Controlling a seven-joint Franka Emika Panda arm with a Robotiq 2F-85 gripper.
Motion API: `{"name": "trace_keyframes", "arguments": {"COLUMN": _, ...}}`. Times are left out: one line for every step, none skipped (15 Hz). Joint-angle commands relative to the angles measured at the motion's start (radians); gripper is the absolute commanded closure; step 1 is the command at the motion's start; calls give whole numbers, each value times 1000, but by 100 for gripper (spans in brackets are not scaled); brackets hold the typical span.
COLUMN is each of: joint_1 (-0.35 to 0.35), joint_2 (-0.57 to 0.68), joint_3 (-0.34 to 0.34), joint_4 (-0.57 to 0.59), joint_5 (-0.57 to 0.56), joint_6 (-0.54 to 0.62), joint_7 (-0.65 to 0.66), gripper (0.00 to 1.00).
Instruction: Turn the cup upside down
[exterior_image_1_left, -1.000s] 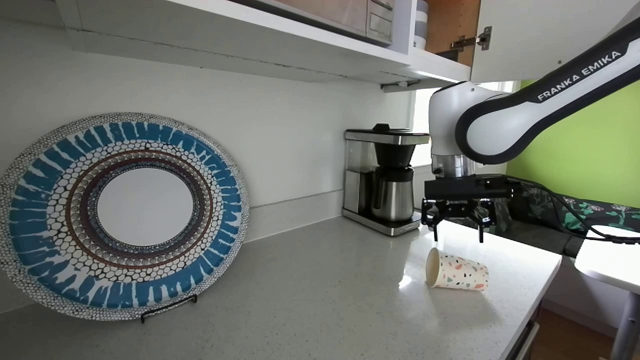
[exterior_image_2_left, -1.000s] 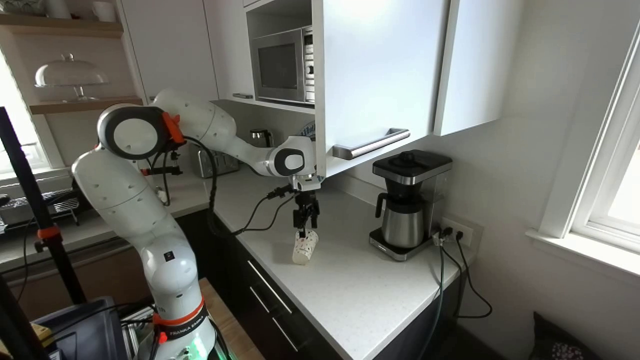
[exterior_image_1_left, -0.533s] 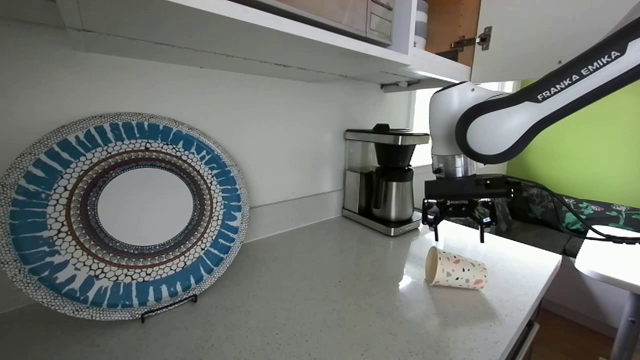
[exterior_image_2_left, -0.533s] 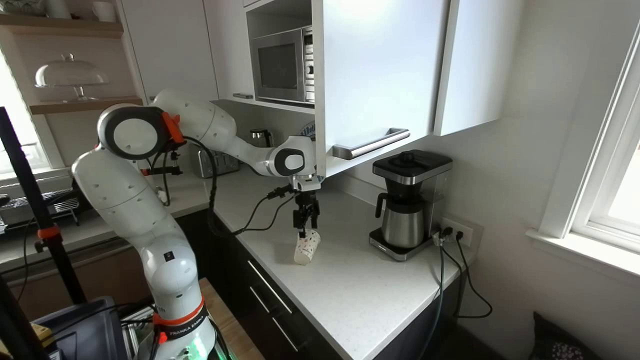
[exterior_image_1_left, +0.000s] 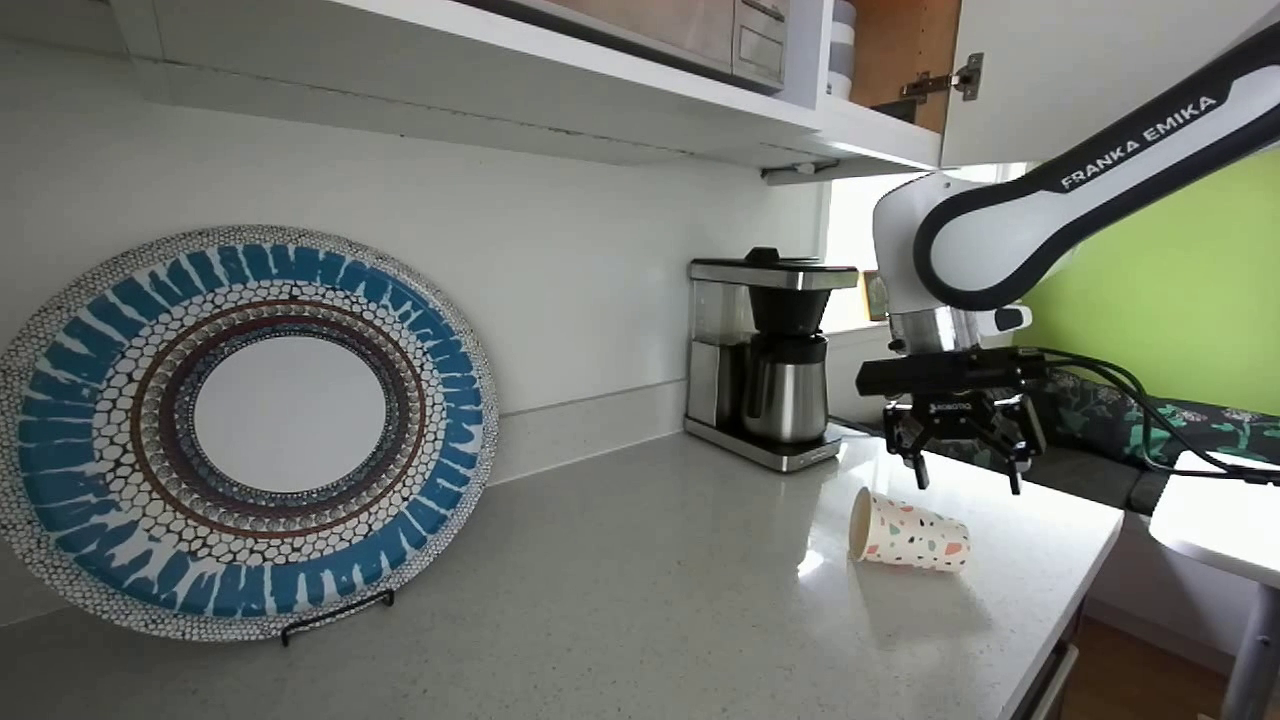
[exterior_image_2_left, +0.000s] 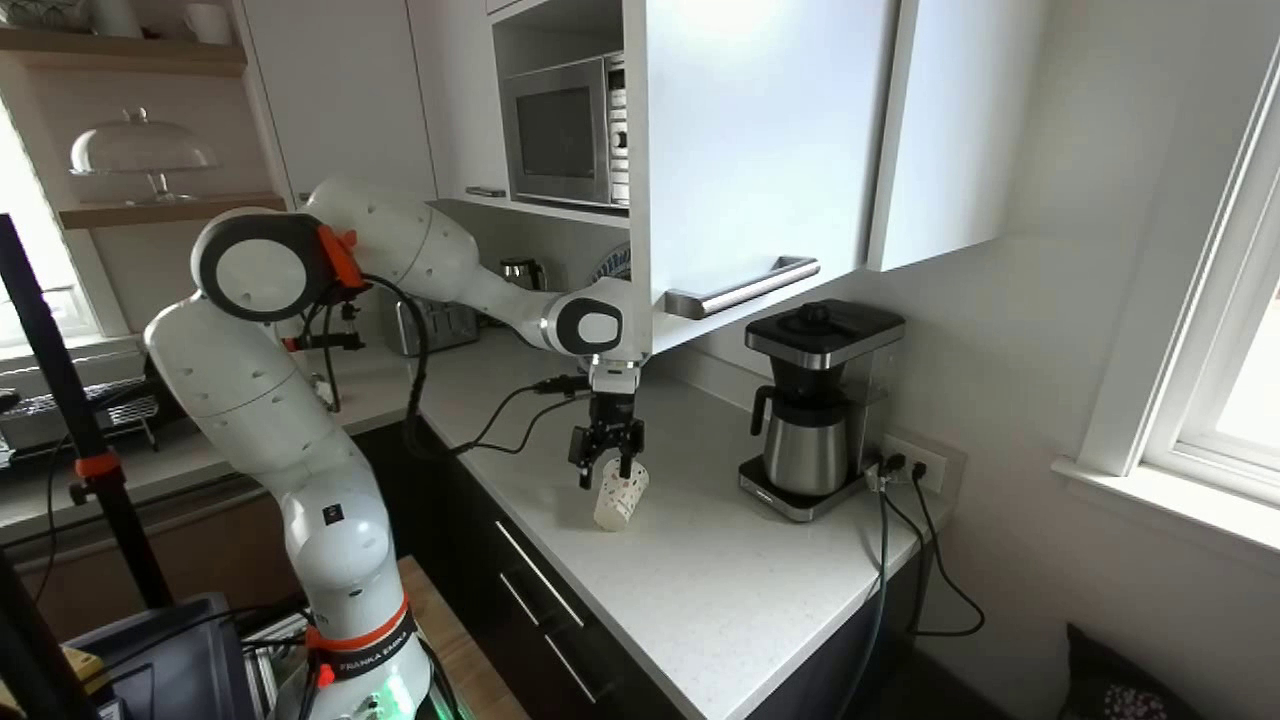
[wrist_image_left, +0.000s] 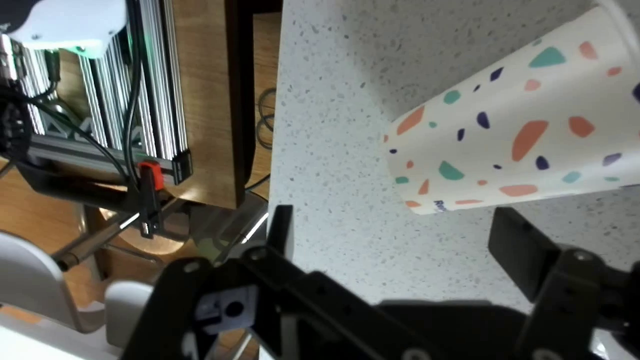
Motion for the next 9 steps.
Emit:
{"name": "trace_keyframes", "arguments": {"joint_1": -12, "joint_2": 0, "joint_3": -17, "joint_4": -8, "joint_5": 89, "joint_6": 1, "joint_7": 116, "gripper": 0}}
{"name": "trace_keyframes", "arguments": {"joint_1": -15, "joint_2": 2, "joint_3": -19, "joint_4": -15, "joint_5": 105, "joint_6": 17, "joint_7": 153, "gripper": 0}}
{"name": "trace_keyframes", "arguments": {"joint_1": -18, "joint_2": -3, "joint_3": -21, "joint_4": -25, "joint_5": 116, "joint_6": 34, "joint_7": 183, "gripper": 0}}
{"name": "trace_keyframes", "arguments": {"joint_1": -21, "joint_2": -4, "joint_3": -25, "joint_4": -34, "joint_5": 122, "joint_6": 52, "joint_7": 210, "gripper": 0}}
{"name": "trace_keyframes", "arguments": {"joint_1": -27, "joint_2": -12, "joint_3": -27, "joint_4": -45, "joint_5": 118, "joint_6": 73, "joint_7": 238, "gripper": 0}}
{"name": "trace_keyframes", "arguments": {"joint_1": -31, "joint_2": -12, "joint_3": -30, "joint_4": -54, "joint_5": 114, "joint_6": 88, "joint_7": 263, "gripper": 0}}
{"name": "trace_keyframes", "arguments": {"joint_1": -36, "joint_2": -9, "joint_3": -33, "joint_4": -61, "joint_5": 111, "joint_6": 98, "joint_7": 287, "gripper": 0}}
{"name": "trace_keyframes", "arguments": {"joint_1": -38, "joint_2": -8, "joint_3": -38, "joint_4": -69, "joint_5": 117, "joint_6": 110, "joint_7": 305, "gripper": 0}}
{"name": "trace_keyframes", "arguments": {"joint_1": -39, "joint_2": -6, "joint_3": -39, "joint_4": -78, "joint_5": 115, "joint_6": 124, "joint_7": 321, "gripper": 0}}
